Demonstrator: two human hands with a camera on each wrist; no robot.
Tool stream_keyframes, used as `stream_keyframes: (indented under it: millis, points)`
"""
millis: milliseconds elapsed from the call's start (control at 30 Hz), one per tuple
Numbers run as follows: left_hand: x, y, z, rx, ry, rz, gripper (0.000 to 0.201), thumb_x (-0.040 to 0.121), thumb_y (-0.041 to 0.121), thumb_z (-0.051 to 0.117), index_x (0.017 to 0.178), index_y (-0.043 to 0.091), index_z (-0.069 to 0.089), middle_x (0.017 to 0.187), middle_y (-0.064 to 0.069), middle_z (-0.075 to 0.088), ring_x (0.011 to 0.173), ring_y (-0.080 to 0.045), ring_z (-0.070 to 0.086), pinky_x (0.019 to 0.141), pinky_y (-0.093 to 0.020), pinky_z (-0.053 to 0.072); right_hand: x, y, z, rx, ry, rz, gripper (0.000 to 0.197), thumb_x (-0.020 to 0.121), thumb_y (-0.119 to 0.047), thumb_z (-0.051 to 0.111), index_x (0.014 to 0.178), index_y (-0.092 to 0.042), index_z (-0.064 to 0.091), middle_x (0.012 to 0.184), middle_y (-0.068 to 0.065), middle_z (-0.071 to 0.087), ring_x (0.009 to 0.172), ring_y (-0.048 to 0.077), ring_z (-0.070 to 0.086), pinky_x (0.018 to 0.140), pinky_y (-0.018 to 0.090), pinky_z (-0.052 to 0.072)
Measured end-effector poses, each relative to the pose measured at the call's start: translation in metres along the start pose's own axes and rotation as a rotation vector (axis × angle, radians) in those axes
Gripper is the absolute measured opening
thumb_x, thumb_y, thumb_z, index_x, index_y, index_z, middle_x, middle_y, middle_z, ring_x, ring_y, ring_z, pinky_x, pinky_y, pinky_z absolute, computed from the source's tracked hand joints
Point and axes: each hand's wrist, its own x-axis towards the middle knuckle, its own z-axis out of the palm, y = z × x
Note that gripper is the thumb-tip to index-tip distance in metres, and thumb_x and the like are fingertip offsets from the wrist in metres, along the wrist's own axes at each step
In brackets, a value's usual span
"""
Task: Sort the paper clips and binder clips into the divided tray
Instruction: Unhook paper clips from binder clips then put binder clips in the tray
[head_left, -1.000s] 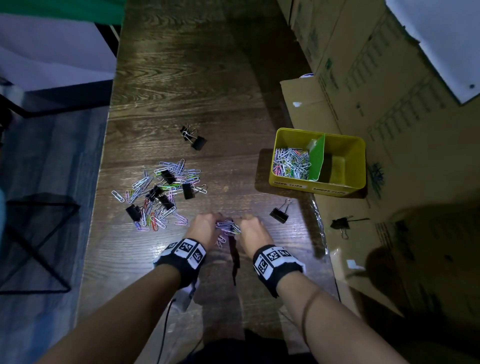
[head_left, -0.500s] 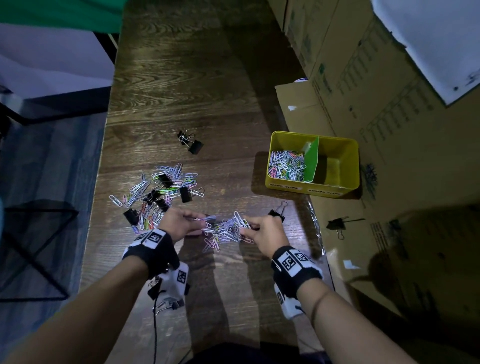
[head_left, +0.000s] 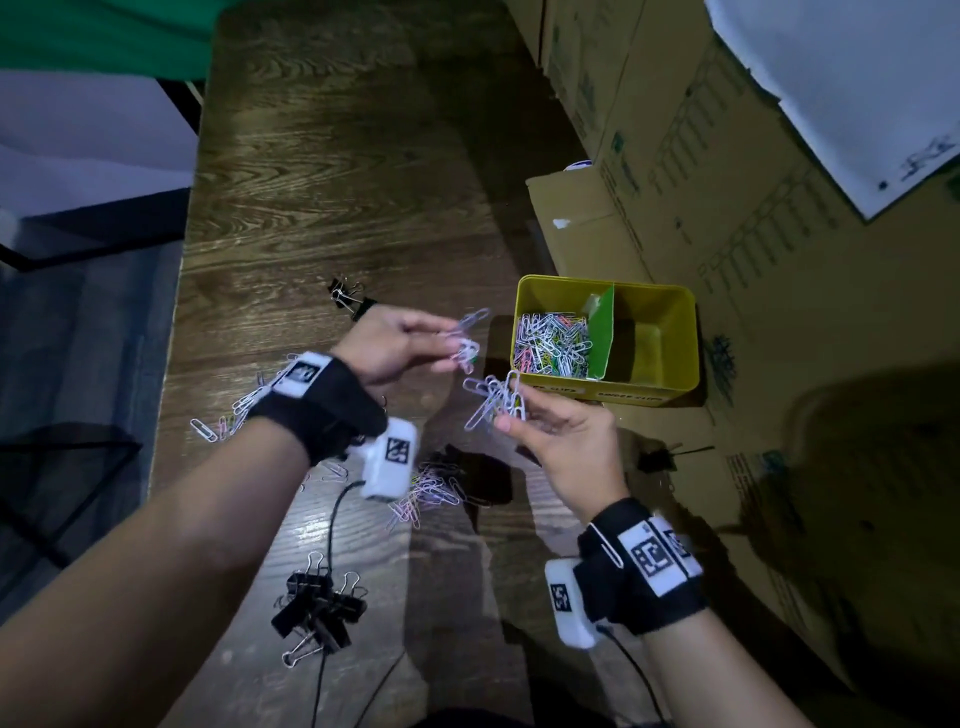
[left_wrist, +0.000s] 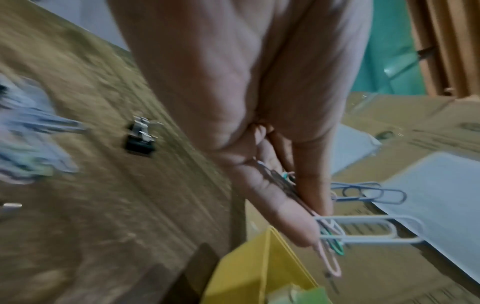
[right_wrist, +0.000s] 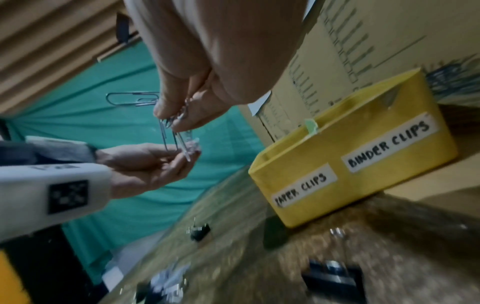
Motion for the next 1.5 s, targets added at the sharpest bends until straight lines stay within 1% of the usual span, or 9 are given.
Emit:
stream_keyframes:
  millis: [167, 400, 533, 700, 833, 1000, 1100, 1267, 1500]
  points:
    - [0.051, 0.019, 0.058, 0.408, -0.058, 0.203, 0.014, 0.072, 0.008, 0.075, 0.086, 0.012, 0.074, 0.077, -0.008, 0.072, 0.068, -0.015, 0.063, 0.075, -0.03, 0.053, 0.021, -0.025, -0.021, 0.049, 0.12, -0.093, 0.043, 0.068, -0.001, 0.079, 0.102, -0.026, 0.071, 0.1, -0.005, 0.072, 0.095, 0.016, 0.068, 0.091, 0.036, 0.053]
    - [0.079, -0.002, 0.102, 1.196, -0.222, 0.432, 0.025, 0.089, 0.005, 0.047, 0.11, -0.004, 0.056, 0.091, -0.014, 0.069, 0.087, -0.028, 0.066, 0.073, -0.03, 0.053, 0.065, -0.035, -0.045, 0.064, 0.22, -0.063, 0.046, 0.072, 0.01, 0.072, 0.116, -0.001, 0.062, 0.093, -0.011, 0.071, 0.081, 0.002, 0.068, 0.076, 0.019, 0.055]
    - [0.074, -0.007, 0.089, 1.256, -0.242, 0.539, 0.018, 0.082, 0.007, 0.056, 0.097, 0.003, 0.066, 0.1, -0.017, 0.067, 0.095, -0.034, 0.061, 0.083, -0.036, 0.048, 0.093, -0.034, -0.052, 0.001, 0.235, 0.02, 0.043, 0.076, 0.009, 0.07, 0.118, 0.006, 0.059, 0.106, 0.013, 0.067, 0.079, 0.001, 0.066, 0.072, 0.011, 0.053]
    - [0.051, -0.02, 0.048, 0.933, 0.049, 0.725, 0.018, 0.081, 0.008, 0.059, 0.094, 0.009, 0.072, 0.095, -0.007, 0.071, 0.085, -0.02, 0.066, 0.08, -0.024, 0.05, 0.126, -0.024, -0.054, -0.433, 0.124, 0.186, 0.046, 0.081, -0.011, 0.07, 0.125, -0.006, 0.056, 0.122, 0.001, 0.06, 0.108, 0.012, 0.057, 0.079, 0.01, 0.044]
    - [0.028, -0.033, 0.004, 1.011, 0.201, 0.517, 0.017, 0.083, 0.008, 0.059, 0.094, 0.011, 0.072, 0.094, -0.008, 0.072, 0.082, -0.022, 0.066, 0.079, -0.028, 0.052, 0.139, -0.014, -0.042, -0.811, 0.053, 0.233, 0.045, 0.081, -0.013, 0.072, 0.124, -0.01, 0.058, 0.126, 0.011, 0.06, 0.111, 0.021, 0.059, 0.095, 0.032, 0.047]
    - [-0.003, -0.072, -0.034, 1.288, -0.117, 0.133, 0.035, 0.085, 0.013, 0.057, 0.119, 0.023, 0.06, 0.114, -0.004, 0.067, 0.103, -0.023, 0.062, 0.085, -0.021, 0.042, 0.126, -0.006, -0.03, -0.934, -0.082, 0.148, 0.058, 0.082, -0.024, 0.073, 0.135, -0.017, 0.05, 0.134, 0.012, 0.054, 0.122, 0.026, 0.052, 0.105, 0.037, 0.041]
    - [-0.02, -0.101, -0.033, 1.424, -0.229, 0.089, 0.057, 0.083, 0.012, 0.054, 0.136, 0.025, 0.04, 0.139, 0.0, 0.042, 0.121, -0.024, 0.047, 0.098, -0.028, 0.035, 0.103, -0.001, -0.018, -0.896, -0.039, -0.053, 0.048, 0.082, -0.024, 0.071, 0.128, -0.02, 0.057, 0.131, 0.008, 0.056, 0.123, 0.023, 0.049, 0.107, 0.035, 0.037]
    - [-0.036, -0.141, -0.014, 1.594, -0.251, 0.09, 0.068, 0.076, 0.01, 0.052, 0.139, 0.024, 0.029, 0.135, -0.007, 0.031, 0.12, -0.028, 0.033, 0.096, -0.041, 0.041, 0.036, 0.033, 0.015, -0.901, -0.262, -0.315, 0.024, 0.086, -0.021, 0.064, 0.11, -0.02, 0.067, 0.104, 0.001, 0.058, 0.097, 0.017, 0.056, 0.09, 0.033, 0.047]
    - [-0.059, -0.162, -0.033, 1.486, -0.016, 0.087, 0.078, 0.072, 0.027, 0.061, 0.14, 0.028, 0.024, 0.133, -0.006, 0.037, 0.117, -0.03, 0.038, 0.099, -0.044, 0.039, -0.027, 0.093, 0.049, -1.288, -0.498, 0.025, 0.098, 0.078, -0.046, 0.069, 0.148, -0.01, 0.01, 0.135, 0.012, 0.029, 0.127, 0.029, 0.028, 0.107, 0.037, 0.031]
